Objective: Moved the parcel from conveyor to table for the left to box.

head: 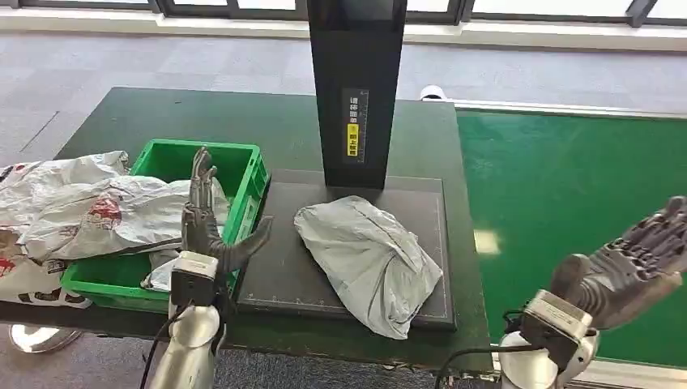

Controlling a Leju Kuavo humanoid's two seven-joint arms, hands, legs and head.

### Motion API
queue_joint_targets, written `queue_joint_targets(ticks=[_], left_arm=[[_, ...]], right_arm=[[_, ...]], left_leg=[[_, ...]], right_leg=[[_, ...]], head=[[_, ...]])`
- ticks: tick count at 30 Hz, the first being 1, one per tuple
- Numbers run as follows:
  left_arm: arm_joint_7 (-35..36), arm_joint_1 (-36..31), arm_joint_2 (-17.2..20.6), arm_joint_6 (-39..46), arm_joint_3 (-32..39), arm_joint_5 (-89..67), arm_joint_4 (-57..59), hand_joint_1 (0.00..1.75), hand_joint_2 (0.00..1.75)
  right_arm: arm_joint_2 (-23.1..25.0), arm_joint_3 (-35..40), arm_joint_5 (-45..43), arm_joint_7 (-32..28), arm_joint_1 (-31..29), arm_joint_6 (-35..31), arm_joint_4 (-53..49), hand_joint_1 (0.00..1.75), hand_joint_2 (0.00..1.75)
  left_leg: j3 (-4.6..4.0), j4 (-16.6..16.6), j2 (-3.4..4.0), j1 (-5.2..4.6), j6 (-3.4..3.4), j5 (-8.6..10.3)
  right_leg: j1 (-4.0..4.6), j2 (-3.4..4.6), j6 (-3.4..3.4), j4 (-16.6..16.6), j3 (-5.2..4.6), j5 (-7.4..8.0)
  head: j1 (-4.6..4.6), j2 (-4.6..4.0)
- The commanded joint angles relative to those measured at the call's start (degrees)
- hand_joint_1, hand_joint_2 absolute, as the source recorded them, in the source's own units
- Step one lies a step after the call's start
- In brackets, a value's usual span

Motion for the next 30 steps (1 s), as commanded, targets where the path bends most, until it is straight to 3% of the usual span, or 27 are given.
queue_joint_targets(ticks=[1, 6, 7, 10, 13, 14, 15, 19, 30], left_arm=[[0.2, -4.0, 1.7, -0.2, -4.4, -0.4, 7.2, 0.00, 1.75], [0.2, -4.0, 1.7, -0.2, -4.4, -0.4, 7.2, 0.00, 1.75], [0.2, -5.4, 0.8, -0.5, -5.4, -1.9, 10.0, 0.00, 1.75], [0.3, -7.7, -0.1, -1.6, -6.8, -4.3, 14.7, 0.00, 1.75], [4.7, -15.7, -3.7, -1.1, -10.0, -11.4, 32.6, 0.00, 1.75], [4.7, -15.7, -3.7, -1.1, -10.0, -11.4, 32.6, 0.00, 1.75], [6.8, -19.1, -5.4, 1.5, -9.8, -13.3, 41.6, 0.00, 1.75], [15.0, -24.4, -5.6, 6.9, -10.9, -20.3, 56.9, 0.00, 1.75], [21.5, -25.5, -5.3, 8.7, -12.2, -25.8, 65.1, 0.00, 1.75]], right_arm=[[1.1, -1.9, -0.1, 0.2, 3.6, 0.2, -9.5, 0.00, 0.00], [1.1, -1.9, -0.1, 0.2, 3.6, 0.2, -9.5, 0.00, 0.00], [1.1, -1.1, 0.0, 0.2, 3.6, 0.2, -10.5, 0.00, 1.75], [1.1, 0.2, 0.2, 0.2, 3.3, 0.2, -11.2, 0.00, 1.75], [1.1, 3.5, 0.7, 0.2, 2.1, 0.2, -10.7, 0.00, 1.75], [1.1, 3.5, 0.7, 0.2, 2.1, 0.2, -10.7, 0.00, 1.75], [1.1, 3.7, 0.7, 0.2, 1.8, 0.2, -10.1, 0.00, 1.75], [1.1, 3.2, 0.4, 0.2, 1.8, 0.2, -10.2, 0.00, 1.75], [1.1, 2.3, 0.0, 0.2, 1.3, 0.2, -11.0, 0.00, 1.75]], left_leg=[[0.08, -0.2, -0.22, 0.00, 0.04, 0.08], [0.06, -0.1, -0.04, 0.00, 0.01, 0.03], [0.11, -0.2, -0.13, 0.02, 0.02, 0.08], [0.06, -0.1, -0.18, -0.02, 0.03, 0.07], [0.05, -0.1, -0.33, -0.03, 0.04, 0.12], [0.03, -0.1, -0.43, 0.00, 0.05, 0.14], [0.07, -0.1, -0.37, -0.04, 0.05, 0.13], [0.14, -0.1, -0.37, -0.07, 0.11, 0.17], [0.14, -0.1, -0.03, -0.07, 0.08, 0.08]], right_leg=[[0.01, -0.25, 0.03, -0.2, 0.16, 0.02], [0.01, -0.10, 0.01, -0.1, 0.07, -0.01], [0.03, -0.19, 0.01, -0.2, 0.16, 0.02], [-0.01, -0.24, 0.01, -0.1, 0.10, -0.02], [-0.02, -0.39, 0.03, -0.1, 0.16, -0.01], [0.01, -0.47, 0.04, -0.1, 0.23, 0.00], [-0.03, -0.41, 0.04, -0.1, 0.20, 0.00], [-0.07, -0.39, 0.10, -0.2, 0.32, 0.09], [-0.05, -0.05, 0.13, -0.1, 0.17, 0.15]], head=[[0.00, 0.00], [0.00, 0.00], [0.00, 0.00], [0.00, 0.00], [0.00, 0.00], [0.00, 0.00], [0.00, 0.00], [0.00, 0.00], [0.00, 0.00]])
